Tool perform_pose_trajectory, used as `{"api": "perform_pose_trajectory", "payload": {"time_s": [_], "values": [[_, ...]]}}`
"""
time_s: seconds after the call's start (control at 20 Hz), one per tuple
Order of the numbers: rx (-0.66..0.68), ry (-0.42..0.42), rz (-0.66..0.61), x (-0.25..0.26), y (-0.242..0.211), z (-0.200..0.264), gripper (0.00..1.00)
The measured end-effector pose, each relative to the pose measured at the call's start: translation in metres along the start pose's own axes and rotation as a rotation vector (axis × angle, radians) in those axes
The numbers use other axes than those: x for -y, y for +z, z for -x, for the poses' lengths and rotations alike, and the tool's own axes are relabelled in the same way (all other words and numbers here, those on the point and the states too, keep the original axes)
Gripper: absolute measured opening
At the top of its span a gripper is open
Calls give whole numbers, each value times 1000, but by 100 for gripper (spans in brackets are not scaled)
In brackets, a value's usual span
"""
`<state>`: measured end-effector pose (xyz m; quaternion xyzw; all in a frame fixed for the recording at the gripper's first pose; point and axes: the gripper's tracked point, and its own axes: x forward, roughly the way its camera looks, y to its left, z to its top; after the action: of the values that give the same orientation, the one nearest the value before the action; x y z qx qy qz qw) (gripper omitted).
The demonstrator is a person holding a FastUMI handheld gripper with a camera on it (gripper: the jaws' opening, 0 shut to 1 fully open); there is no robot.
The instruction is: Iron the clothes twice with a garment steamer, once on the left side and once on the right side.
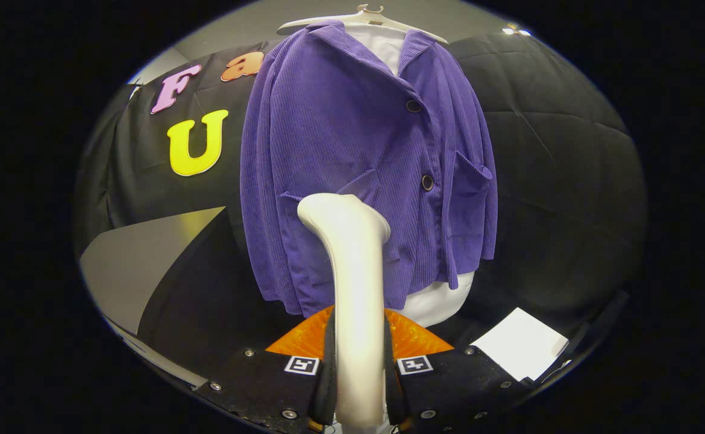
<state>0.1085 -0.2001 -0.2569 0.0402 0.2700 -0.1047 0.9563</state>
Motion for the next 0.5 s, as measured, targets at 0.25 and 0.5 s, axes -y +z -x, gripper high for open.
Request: {"api": "perform_pose_trajectory", "payload": {"time_s": [0.25,0.5], "values": [[-57,8,21,-4,-27,-2,33],[-84,27,18,-11,-33,7,33]]}}
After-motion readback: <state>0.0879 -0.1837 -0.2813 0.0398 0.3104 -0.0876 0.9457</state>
